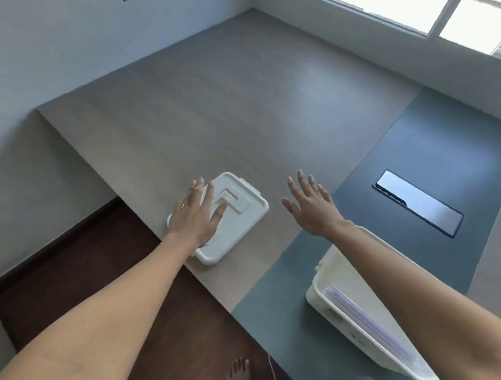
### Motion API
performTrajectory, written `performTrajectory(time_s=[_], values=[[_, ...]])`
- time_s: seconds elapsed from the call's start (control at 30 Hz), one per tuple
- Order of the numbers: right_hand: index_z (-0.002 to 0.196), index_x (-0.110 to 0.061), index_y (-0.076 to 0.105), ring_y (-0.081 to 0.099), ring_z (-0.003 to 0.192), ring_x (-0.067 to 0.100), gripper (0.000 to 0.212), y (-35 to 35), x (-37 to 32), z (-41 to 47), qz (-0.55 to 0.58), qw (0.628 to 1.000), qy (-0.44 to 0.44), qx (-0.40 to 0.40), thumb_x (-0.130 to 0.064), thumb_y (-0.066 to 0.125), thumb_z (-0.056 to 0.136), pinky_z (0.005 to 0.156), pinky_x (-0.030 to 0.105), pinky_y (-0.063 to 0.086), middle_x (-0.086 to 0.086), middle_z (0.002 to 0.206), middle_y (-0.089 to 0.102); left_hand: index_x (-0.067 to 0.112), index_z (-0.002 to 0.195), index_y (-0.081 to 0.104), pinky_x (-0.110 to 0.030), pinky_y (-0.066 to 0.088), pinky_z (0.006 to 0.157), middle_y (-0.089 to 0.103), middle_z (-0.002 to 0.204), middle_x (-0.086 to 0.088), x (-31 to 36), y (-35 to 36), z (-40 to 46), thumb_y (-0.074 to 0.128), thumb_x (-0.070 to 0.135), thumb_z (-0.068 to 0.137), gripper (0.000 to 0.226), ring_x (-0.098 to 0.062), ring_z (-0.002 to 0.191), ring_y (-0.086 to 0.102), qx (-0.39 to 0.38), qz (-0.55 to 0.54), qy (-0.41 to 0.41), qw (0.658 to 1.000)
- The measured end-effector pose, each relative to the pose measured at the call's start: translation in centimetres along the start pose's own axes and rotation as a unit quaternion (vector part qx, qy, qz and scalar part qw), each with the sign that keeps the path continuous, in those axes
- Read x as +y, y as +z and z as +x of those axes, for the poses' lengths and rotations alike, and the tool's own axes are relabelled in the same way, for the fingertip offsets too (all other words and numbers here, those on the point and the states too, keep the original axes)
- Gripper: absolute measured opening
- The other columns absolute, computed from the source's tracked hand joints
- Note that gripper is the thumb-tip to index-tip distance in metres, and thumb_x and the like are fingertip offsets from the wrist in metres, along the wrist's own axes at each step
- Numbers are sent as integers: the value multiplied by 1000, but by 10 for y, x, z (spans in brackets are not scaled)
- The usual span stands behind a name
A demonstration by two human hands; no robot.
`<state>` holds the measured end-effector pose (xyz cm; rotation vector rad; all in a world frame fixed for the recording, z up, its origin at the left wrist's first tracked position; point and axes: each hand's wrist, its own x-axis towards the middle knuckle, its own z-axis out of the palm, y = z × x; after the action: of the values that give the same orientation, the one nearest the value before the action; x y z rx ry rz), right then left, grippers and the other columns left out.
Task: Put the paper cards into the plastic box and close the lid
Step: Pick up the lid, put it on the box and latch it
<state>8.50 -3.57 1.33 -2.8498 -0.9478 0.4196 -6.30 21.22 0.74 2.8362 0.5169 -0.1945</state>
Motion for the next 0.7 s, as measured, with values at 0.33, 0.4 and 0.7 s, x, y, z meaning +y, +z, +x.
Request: performTrajectory(time_s=[0.33, 0.4, 0.7], values=[[159, -20, 6, -3, 154, 26, 68, 29, -29, 77, 12, 996, -49, -77, -56, 20, 102, 123, 42, 4, 8, 166, -6, 13, 158, -3, -40, 14, 120, -4, 166, -8, -46, 45, -28, 11, 60, 99, 76, -21, 153, -4, -58, -6, -113, 992], [159, -20, 7, -1, 154, 26, 68, 35, -33, 88, 12, 994, -53, -91, -56, 20, 102, 123, 42, 6, 8, 166, -3, 10, 157, -2, -41, 18, 120, -3, 166, -11, -49, 53, -31, 16, 58, 100, 77, -24, 153, -2, -66, -28, -130, 989], [158, -18, 7, 15, 151, 28, 68, 67, -50, 113, 81, 985, -24, -149, -52, 26, 102, 118, 46, 16, 11, 165, 9, 9, 156, -8, -40, 28, 115, -8, 165, -13, -33, 68, -35, 28, 51, 102, 77, -31, 150, 18, -99, -222, -210, 947]])
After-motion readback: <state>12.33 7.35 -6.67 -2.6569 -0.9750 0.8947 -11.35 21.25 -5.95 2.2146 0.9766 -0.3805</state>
